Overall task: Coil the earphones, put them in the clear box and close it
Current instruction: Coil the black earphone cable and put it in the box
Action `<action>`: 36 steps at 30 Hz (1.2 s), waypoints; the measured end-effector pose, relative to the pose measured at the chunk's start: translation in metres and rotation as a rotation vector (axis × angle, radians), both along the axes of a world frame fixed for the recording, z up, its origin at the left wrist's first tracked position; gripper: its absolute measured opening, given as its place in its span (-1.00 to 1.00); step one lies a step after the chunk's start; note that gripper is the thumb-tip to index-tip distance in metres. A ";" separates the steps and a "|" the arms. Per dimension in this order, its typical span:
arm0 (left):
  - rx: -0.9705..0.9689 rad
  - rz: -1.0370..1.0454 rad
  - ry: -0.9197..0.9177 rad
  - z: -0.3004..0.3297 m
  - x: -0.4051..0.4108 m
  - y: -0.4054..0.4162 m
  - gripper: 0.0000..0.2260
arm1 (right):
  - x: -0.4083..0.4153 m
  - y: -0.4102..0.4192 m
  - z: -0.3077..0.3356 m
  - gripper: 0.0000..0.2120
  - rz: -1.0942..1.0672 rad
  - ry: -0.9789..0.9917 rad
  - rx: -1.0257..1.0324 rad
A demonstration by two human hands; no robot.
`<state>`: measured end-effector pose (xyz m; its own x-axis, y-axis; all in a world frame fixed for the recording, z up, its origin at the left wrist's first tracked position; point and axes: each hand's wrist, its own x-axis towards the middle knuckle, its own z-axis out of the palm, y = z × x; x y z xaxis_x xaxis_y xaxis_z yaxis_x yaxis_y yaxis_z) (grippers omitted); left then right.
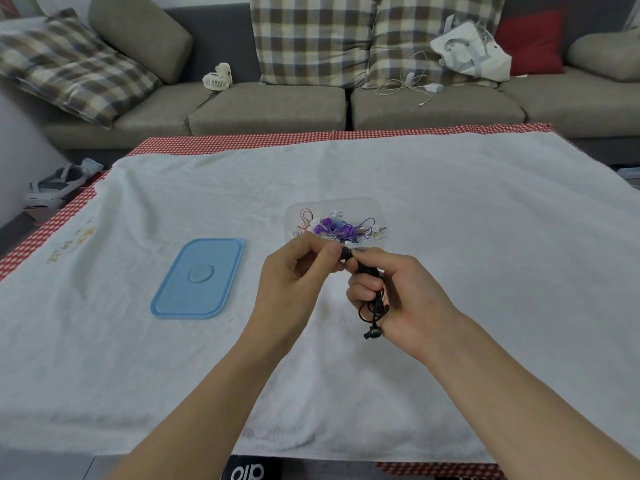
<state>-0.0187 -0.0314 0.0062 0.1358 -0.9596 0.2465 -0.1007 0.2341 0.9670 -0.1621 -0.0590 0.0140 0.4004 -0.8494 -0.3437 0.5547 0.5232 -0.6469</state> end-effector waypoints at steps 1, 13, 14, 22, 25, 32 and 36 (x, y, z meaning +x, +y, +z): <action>-0.001 -0.007 0.009 0.000 0.000 0.000 -0.87 | 0.000 0.000 0.001 -0.93 -0.006 0.014 -0.011; -0.013 -0.063 0.049 0.000 0.006 -0.005 -0.96 | 0.000 -0.002 0.006 -0.82 -0.017 0.046 -0.098; -0.005 -0.075 0.079 0.000 0.006 -0.005 -0.94 | -0.001 -0.002 0.007 -0.81 -0.010 0.041 -0.099; 0.115 -0.190 0.344 -0.003 0.006 -0.009 -0.94 | -0.001 -0.002 0.009 -0.84 0.026 -0.011 -0.075; 0.097 -0.126 0.274 -0.003 0.004 -0.008 -0.92 | 0.001 0.000 0.009 -0.91 0.024 -0.040 -0.039; -0.077 0.089 -0.064 0.003 -0.004 0.001 -0.83 | 0.007 0.004 0.006 -0.97 0.032 -0.137 0.049; -0.124 0.135 -0.147 0.000 -0.002 0.001 -0.72 | 0.007 0.003 0.002 -0.92 0.040 -0.119 0.060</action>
